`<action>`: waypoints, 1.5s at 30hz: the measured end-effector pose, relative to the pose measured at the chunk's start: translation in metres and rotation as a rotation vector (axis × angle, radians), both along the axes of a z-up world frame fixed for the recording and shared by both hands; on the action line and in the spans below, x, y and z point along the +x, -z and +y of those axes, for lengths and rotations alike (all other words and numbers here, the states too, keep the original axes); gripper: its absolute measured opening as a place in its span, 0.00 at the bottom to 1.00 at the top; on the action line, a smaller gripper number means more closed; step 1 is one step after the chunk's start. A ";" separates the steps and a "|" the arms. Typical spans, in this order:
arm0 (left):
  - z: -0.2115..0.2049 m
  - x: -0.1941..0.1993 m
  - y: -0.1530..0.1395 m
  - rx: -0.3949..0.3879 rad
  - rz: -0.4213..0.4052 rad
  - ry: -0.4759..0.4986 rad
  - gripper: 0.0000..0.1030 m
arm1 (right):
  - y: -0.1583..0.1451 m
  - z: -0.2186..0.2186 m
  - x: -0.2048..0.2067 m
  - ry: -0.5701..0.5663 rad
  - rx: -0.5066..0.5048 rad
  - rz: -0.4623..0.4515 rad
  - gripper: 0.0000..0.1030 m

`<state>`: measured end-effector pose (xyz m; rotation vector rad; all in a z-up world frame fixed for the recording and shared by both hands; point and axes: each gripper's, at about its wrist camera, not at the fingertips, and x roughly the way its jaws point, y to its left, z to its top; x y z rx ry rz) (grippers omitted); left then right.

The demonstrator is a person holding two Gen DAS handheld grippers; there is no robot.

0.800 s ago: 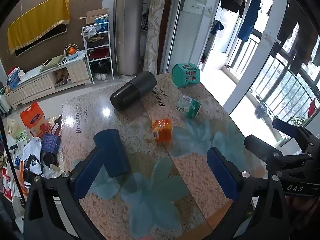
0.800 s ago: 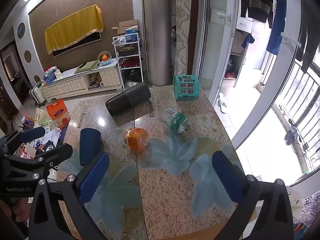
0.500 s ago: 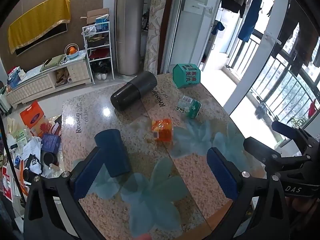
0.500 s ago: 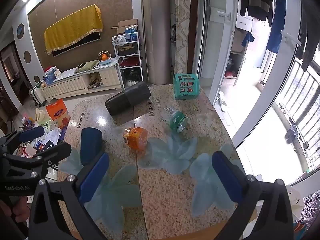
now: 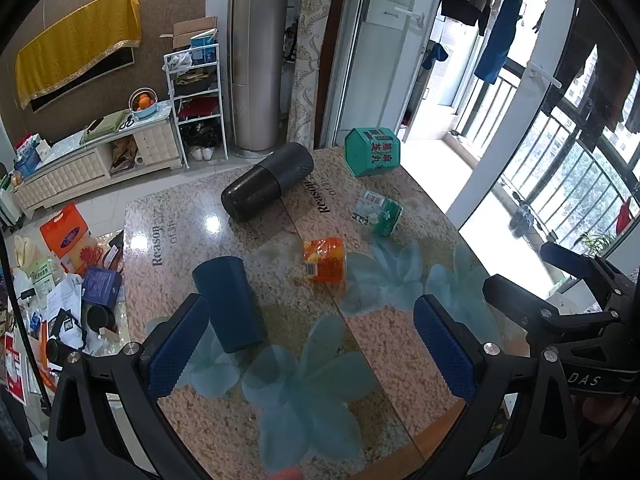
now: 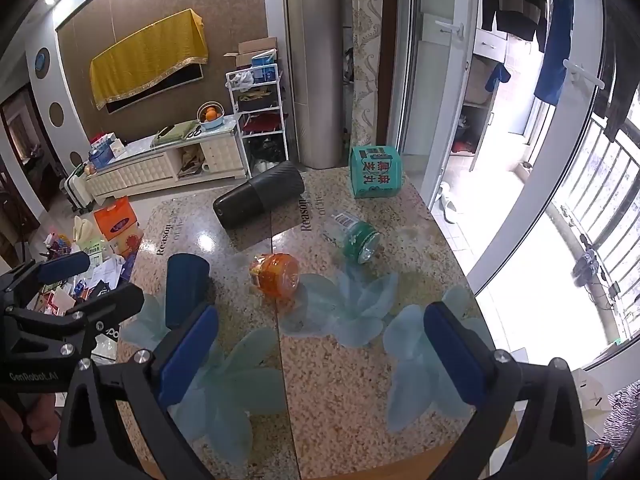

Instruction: Flip cup upright

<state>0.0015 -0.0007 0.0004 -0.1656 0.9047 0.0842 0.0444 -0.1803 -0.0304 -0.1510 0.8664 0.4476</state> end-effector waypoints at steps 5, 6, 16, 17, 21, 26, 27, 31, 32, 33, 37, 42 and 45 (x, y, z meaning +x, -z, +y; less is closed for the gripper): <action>0.000 -0.001 0.001 -0.003 0.002 0.002 1.00 | 0.001 0.002 0.001 0.000 -0.004 0.005 1.00; 0.001 -0.003 0.000 -0.006 0.001 0.003 1.00 | 0.002 0.002 0.000 0.000 -0.006 0.004 1.00; 0.003 -0.006 0.001 -0.012 0.002 0.004 1.00 | 0.004 0.002 0.002 -0.004 -0.014 0.017 1.00; 0.002 -0.005 0.002 -0.011 0.003 0.005 1.00 | 0.004 0.002 0.002 -0.005 -0.014 0.019 1.00; 0.002 -0.006 0.002 -0.007 -0.008 0.001 1.00 | 0.004 0.003 0.001 -0.006 -0.014 0.020 1.00; 0.001 -0.004 0.002 -0.002 -0.002 0.008 1.00 | 0.004 0.001 0.002 -0.010 -0.017 0.026 1.00; 0.001 -0.003 0.003 -0.004 0.000 0.009 1.00 | 0.005 0.002 0.002 -0.009 -0.018 0.025 1.00; 0.001 0.001 0.004 -0.013 0.009 0.010 1.00 | 0.006 0.000 0.006 -0.013 -0.026 0.030 1.00; 0.001 0.002 0.005 -0.017 0.010 0.009 1.00 | 0.006 0.000 0.008 -0.014 -0.030 0.031 1.00; 0.002 0.003 0.005 -0.024 0.010 0.005 1.00 | 0.006 0.000 0.010 -0.016 -0.036 0.032 1.00; 0.009 0.010 0.011 -0.045 0.018 -0.031 1.00 | 0.005 0.001 0.026 -0.027 -0.063 0.035 1.00; 0.019 0.019 0.022 -0.083 0.048 -0.073 1.00 | 0.005 0.010 0.054 -0.101 -0.111 0.035 1.00; 0.027 0.023 0.030 -0.126 0.065 -0.102 1.00 | 0.012 0.020 0.077 -0.151 -0.164 0.043 1.00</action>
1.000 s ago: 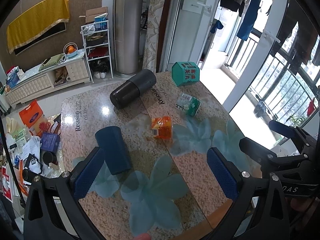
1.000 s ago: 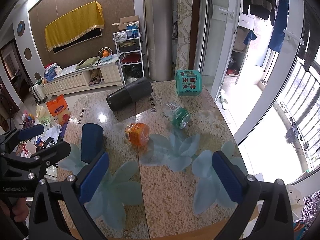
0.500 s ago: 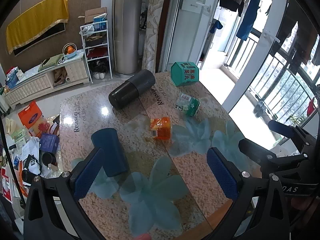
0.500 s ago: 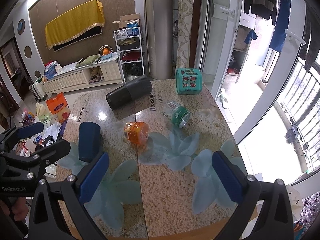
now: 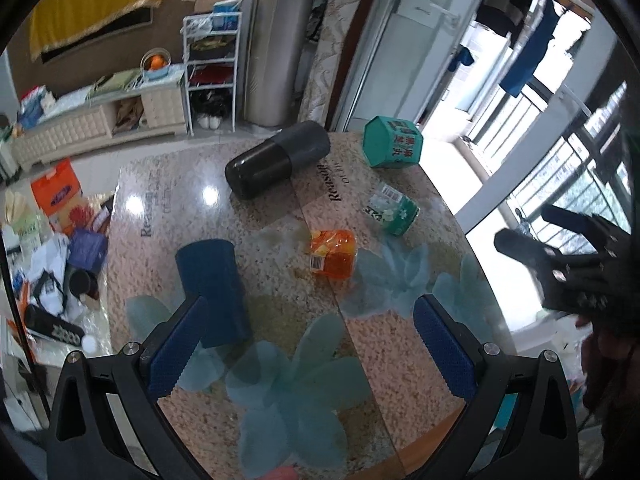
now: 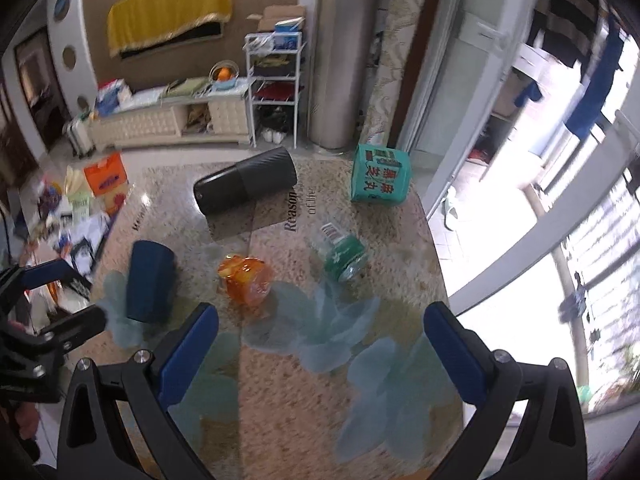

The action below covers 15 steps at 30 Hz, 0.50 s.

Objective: Flip cup upright
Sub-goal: 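Move the right gripper to the clear green-based bottle and close on it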

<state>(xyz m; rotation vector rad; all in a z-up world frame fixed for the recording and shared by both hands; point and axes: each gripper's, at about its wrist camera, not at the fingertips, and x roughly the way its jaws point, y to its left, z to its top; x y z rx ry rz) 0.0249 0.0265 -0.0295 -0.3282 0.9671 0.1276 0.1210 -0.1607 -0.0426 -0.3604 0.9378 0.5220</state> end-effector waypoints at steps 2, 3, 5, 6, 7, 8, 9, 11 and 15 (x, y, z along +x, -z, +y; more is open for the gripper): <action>0.006 0.002 0.006 -0.024 0.014 -0.029 1.00 | 0.010 0.009 0.019 -0.043 -0.022 0.043 1.00; 0.009 0.004 0.010 -0.033 0.025 -0.046 1.00 | 0.014 0.013 0.029 -0.058 -0.028 0.068 1.00; 0.015 0.007 0.017 -0.059 0.040 -0.079 1.00 | 0.029 0.022 0.049 -0.089 -0.058 0.108 1.00; 0.019 0.008 0.020 -0.071 0.042 -0.092 1.00 | 0.038 0.029 0.059 -0.109 -0.082 0.125 1.00; 0.022 0.010 0.023 -0.084 0.044 -0.107 1.00 | 0.046 0.035 0.067 -0.128 -0.104 0.140 1.00; 0.025 0.011 0.026 -0.093 0.048 -0.121 1.00 | 0.055 0.041 0.075 -0.147 -0.121 0.151 1.00; 0.028 0.012 0.030 -0.100 0.053 -0.138 1.00 | 0.063 0.046 0.082 -0.165 -0.140 0.165 1.00; 0.034 0.015 0.036 -0.104 0.068 -0.165 1.00 | 0.080 0.056 0.098 -0.202 -0.172 0.199 1.00; 0.041 0.019 0.049 -0.133 0.100 -0.203 1.00 | 0.105 0.070 0.129 -0.244 -0.250 0.264 1.00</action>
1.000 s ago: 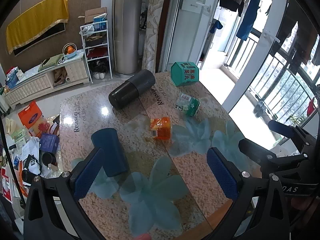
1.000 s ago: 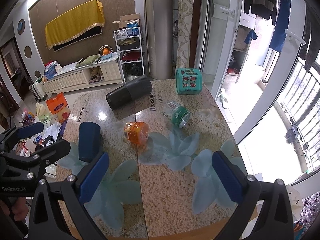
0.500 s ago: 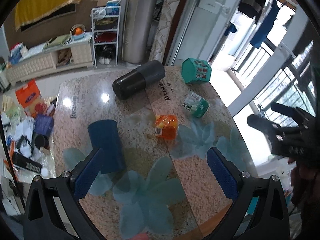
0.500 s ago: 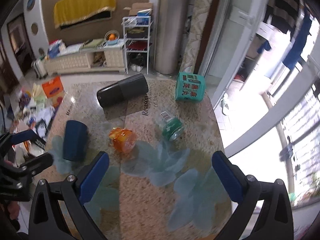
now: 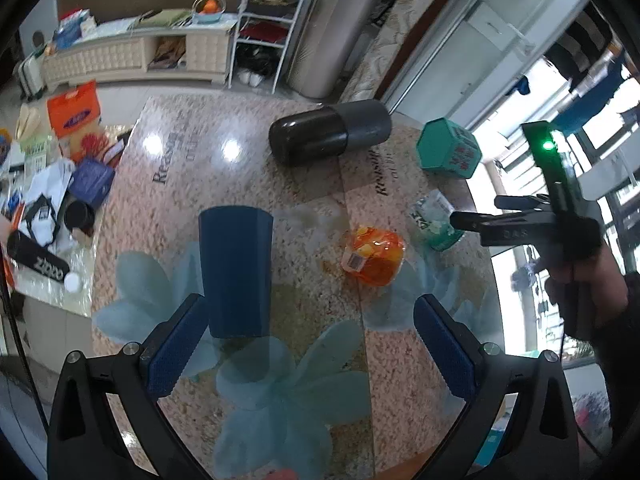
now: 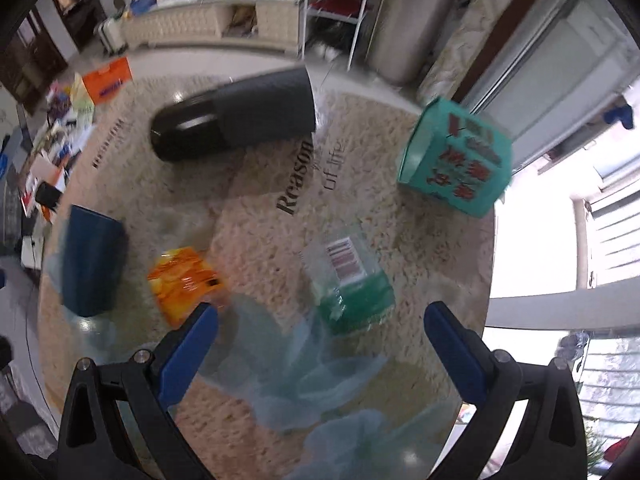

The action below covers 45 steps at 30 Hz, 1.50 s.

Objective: Flip cup upright
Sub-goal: 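Move the right gripper to the clear green-based bottle and close on it, then carry the bottle with the right gripper toward the left tool and release it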

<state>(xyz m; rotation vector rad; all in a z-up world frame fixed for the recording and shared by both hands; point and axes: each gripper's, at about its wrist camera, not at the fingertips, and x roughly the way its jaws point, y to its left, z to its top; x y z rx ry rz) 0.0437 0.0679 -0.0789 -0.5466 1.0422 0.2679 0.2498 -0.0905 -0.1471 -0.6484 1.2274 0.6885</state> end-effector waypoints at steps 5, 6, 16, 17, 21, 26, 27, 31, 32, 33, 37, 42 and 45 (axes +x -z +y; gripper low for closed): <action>0.001 0.006 0.014 -0.002 0.047 -0.031 1.00 | 0.034 0.010 0.026 -0.057 -0.082 0.057 1.00; 0.000 0.008 0.017 0.002 0.058 -0.036 1.00 | 0.040 0.012 0.030 -0.063 -0.093 0.066 1.00; -0.011 0.012 0.026 0.038 0.110 -0.028 1.00 | 0.087 0.016 0.049 -0.117 -0.165 0.137 1.00; -0.012 0.011 0.027 0.039 0.113 -0.026 1.00 | 0.090 0.015 0.050 -0.118 -0.171 0.142 1.00; -0.013 0.010 0.031 0.035 0.128 -0.027 1.00 | 0.099 0.012 0.057 -0.125 -0.183 0.162 0.83; -0.011 0.008 0.030 0.019 0.129 -0.030 1.00 | 0.114 0.012 0.064 -0.107 -0.160 0.217 0.63; -0.011 0.007 0.028 0.022 0.127 -0.030 1.00 | 0.116 0.007 0.074 -0.107 -0.156 0.214 0.61; -0.010 0.005 0.026 0.025 0.122 -0.026 1.00 | 0.113 0.001 0.073 -0.116 -0.163 0.193 0.60; -0.010 0.005 0.026 0.026 0.120 -0.024 1.00 | 0.112 -0.001 0.073 -0.112 -0.162 0.186 0.60; -0.010 0.004 0.025 0.026 0.117 -0.020 1.00 | 0.110 -0.003 0.072 -0.106 -0.157 0.178 0.60; -0.011 0.003 0.024 0.020 0.114 0.016 1.00 | 0.090 -0.006 0.055 -0.078 -0.126 0.167 0.60; -0.016 -0.004 0.020 0.048 0.110 0.064 1.00 | 0.052 -0.016 0.030 -0.046 -0.055 0.177 0.60; -0.017 -0.010 0.018 0.079 0.120 0.079 1.00 | 0.041 -0.023 0.009 -0.026 -0.018 0.181 0.60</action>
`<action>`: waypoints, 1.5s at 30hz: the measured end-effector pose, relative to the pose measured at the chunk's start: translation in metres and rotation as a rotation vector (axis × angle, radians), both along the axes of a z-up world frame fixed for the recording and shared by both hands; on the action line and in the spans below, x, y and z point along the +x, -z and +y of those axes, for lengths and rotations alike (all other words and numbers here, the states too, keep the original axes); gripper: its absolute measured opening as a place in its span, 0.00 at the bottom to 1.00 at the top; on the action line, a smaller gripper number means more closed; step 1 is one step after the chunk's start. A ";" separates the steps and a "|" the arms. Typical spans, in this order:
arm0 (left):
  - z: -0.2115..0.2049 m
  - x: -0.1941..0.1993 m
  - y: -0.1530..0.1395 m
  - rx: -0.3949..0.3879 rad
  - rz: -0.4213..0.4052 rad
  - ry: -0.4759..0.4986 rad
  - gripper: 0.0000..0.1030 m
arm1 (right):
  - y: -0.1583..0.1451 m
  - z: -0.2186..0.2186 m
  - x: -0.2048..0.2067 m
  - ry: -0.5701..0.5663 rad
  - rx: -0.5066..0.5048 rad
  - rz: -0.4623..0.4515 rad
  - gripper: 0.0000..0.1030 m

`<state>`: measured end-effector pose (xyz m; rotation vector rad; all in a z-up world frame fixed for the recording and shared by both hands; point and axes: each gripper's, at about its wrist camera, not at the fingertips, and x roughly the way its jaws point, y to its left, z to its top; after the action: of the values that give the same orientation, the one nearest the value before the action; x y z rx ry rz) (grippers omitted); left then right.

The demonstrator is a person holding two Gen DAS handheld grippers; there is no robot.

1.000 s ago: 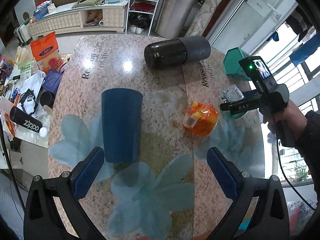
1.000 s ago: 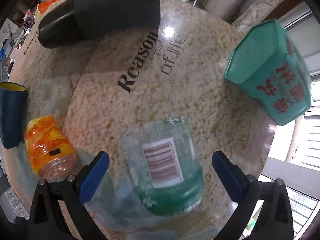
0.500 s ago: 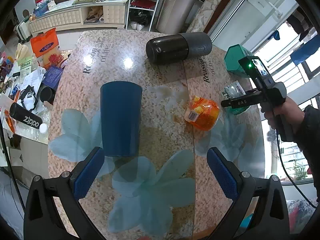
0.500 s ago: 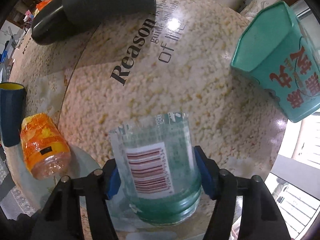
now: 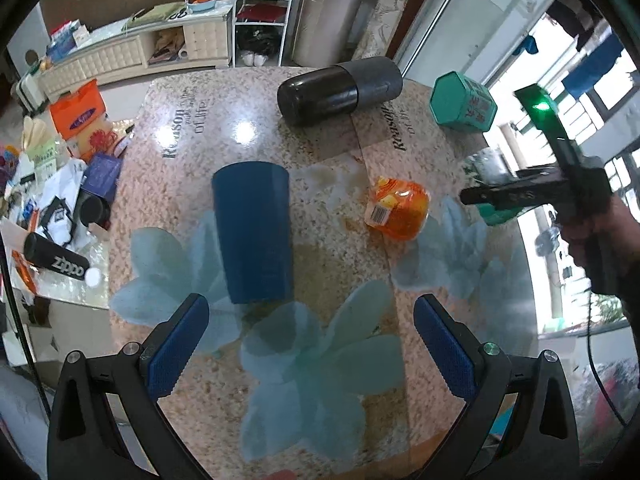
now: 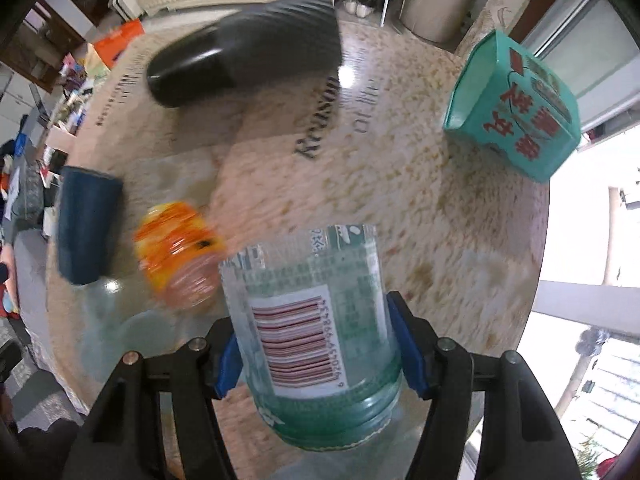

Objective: Flip cup upright
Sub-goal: 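Carry the bottle with the right gripper toward the left tool and release it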

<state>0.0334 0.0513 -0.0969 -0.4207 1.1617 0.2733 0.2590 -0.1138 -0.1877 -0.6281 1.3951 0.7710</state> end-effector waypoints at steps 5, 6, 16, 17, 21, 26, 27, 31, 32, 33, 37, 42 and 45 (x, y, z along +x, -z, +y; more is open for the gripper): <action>-0.002 -0.014 -0.001 0.013 -0.004 0.042 1.00 | -0.029 -0.014 -0.060 0.050 0.050 0.039 0.60; -0.003 -0.018 0.000 0.013 -0.002 0.051 1.00 | -0.028 -0.014 -0.070 0.061 0.056 0.044 0.60; -0.023 -0.048 0.013 0.016 0.016 0.157 1.00 | 0.000 -0.014 -0.159 0.199 0.055 0.116 0.61; -0.025 -0.052 0.014 0.012 0.016 0.165 1.00 | 0.002 -0.014 -0.167 0.202 0.056 0.126 0.61; -0.032 -0.058 0.026 0.002 0.032 0.194 1.00 | 0.017 -0.010 -0.194 0.219 0.009 0.140 0.61; -0.035 -0.064 0.038 -0.002 0.051 0.196 1.00 | 0.032 -0.006 -0.200 0.258 -0.029 0.153 0.61; -0.035 -0.064 0.039 -0.002 0.055 0.195 1.00 | 0.035 -0.005 -0.201 0.253 -0.036 0.152 0.61; -0.033 -0.067 0.039 -0.009 0.055 0.189 1.00 | 0.048 0.000 -0.201 0.247 -0.058 0.145 0.61; -0.033 -0.067 0.039 -0.008 0.054 0.188 1.00 | 0.050 0.001 -0.200 0.246 -0.061 0.146 0.61; -0.033 -0.067 0.039 -0.007 0.055 0.187 1.00 | 0.058 0.016 -0.202 0.248 -0.063 0.146 0.61; -0.034 -0.067 0.040 -0.013 0.057 0.181 1.00 | 0.066 0.029 -0.201 0.241 -0.072 0.138 0.63; -0.036 -0.066 0.039 -0.009 0.060 0.180 1.00 | 0.067 0.027 -0.206 0.247 -0.067 0.132 0.63; -0.036 -0.066 0.039 -0.008 0.061 0.181 1.00 | 0.065 0.027 -0.204 0.252 -0.062 0.140 0.70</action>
<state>-0.0327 0.0149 -0.1362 -0.3130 1.2528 0.1245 0.0551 -0.0868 -0.2528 -0.4410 1.5961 0.5813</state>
